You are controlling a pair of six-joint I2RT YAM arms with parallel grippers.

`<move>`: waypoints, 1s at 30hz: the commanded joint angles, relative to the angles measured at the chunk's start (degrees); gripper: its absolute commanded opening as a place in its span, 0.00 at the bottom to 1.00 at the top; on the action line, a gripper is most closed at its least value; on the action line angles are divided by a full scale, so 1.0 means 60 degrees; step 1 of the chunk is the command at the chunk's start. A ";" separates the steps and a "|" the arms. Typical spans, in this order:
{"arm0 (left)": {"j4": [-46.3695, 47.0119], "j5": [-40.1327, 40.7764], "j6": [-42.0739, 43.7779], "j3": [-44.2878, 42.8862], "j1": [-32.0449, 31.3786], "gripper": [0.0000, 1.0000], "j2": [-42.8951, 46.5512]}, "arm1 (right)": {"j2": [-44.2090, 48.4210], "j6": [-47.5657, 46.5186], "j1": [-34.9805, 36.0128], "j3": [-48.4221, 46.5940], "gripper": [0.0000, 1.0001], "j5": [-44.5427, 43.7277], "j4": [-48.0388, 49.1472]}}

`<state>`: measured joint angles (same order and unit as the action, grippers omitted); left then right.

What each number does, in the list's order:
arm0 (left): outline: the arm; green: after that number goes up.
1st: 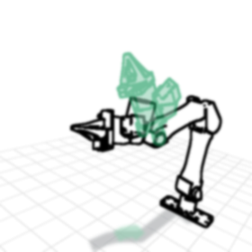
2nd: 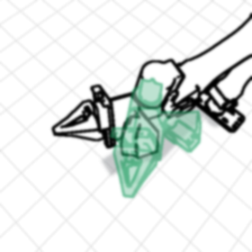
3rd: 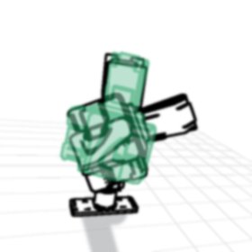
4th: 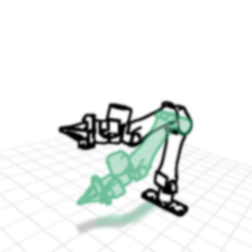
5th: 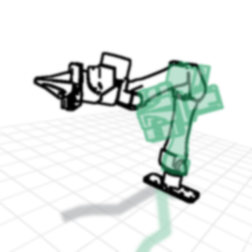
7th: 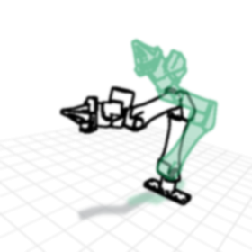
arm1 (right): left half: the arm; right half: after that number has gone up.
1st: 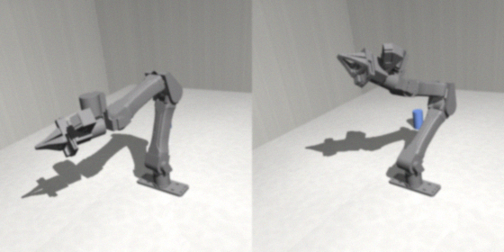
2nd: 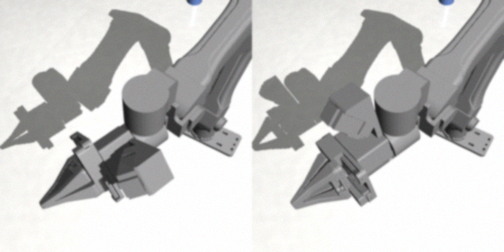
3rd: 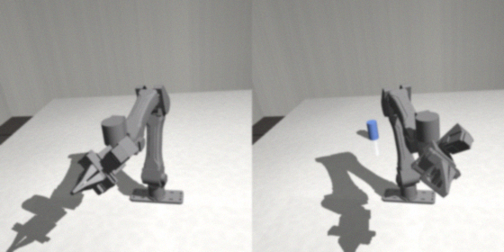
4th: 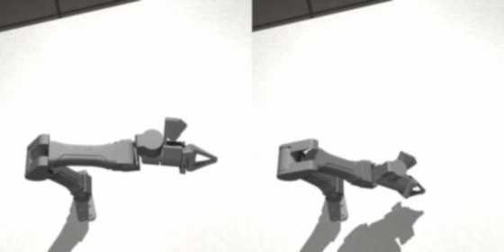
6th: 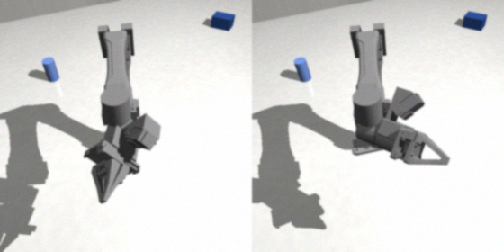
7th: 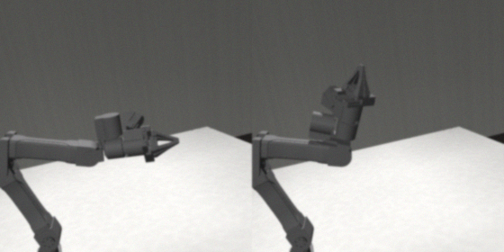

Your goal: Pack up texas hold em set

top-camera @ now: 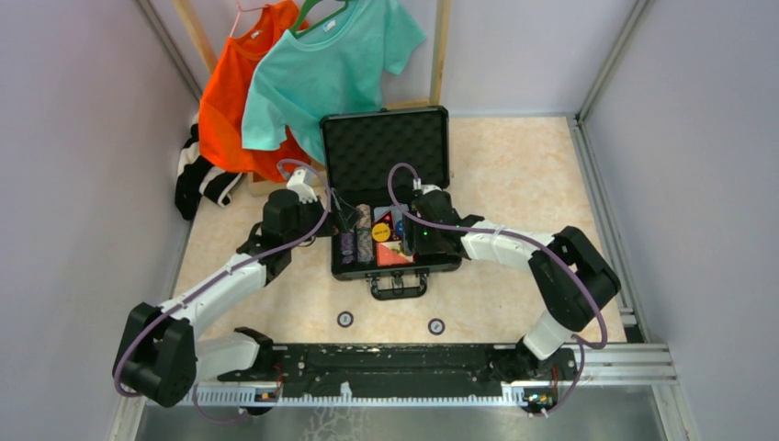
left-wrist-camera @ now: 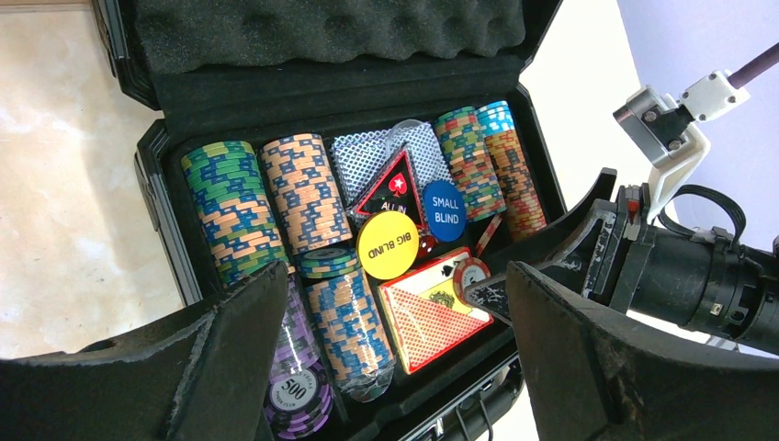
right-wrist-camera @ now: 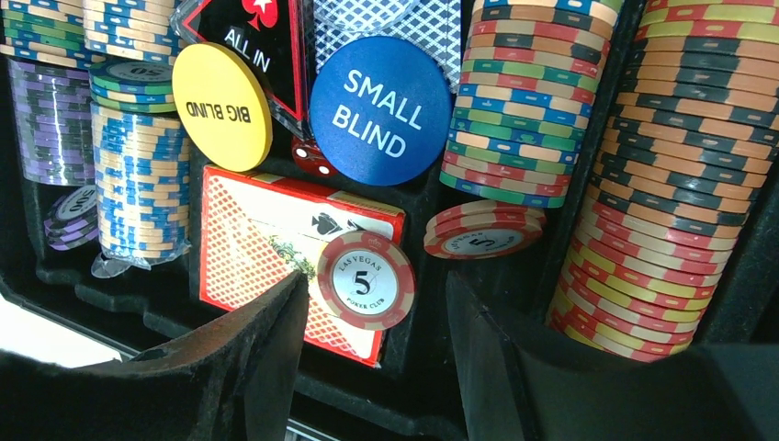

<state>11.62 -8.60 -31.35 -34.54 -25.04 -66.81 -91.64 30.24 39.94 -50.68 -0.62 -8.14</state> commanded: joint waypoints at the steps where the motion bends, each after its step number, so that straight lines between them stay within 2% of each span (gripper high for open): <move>1: 0.0303 -0.0139 0.0077 0.0073 -0.0046 0.93 0.0233 | -0.0090 0.0100 -0.0084 -0.0360 0.58 0.0128 0.0531; 11: 0.0353 -0.0206 0.0054 0.0074 -0.0059 0.93 0.0163 | -0.0190 0.0067 -0.0180 -0.0164 0.58 0.0175 0.0802; 30: 0.0335 -0.0251 0.0048 0.0045 -0.0054 0.93 0.0152 | -0.0032 -0.0253 -0.0065 -0.0444 0.55 -0.0003 -0.0013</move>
<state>11.66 -9.37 -31.38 -34.54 -25.04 -66.52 -92.53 29.69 39.24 -50.68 -0.27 -8.12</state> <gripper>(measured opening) 0.932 0.553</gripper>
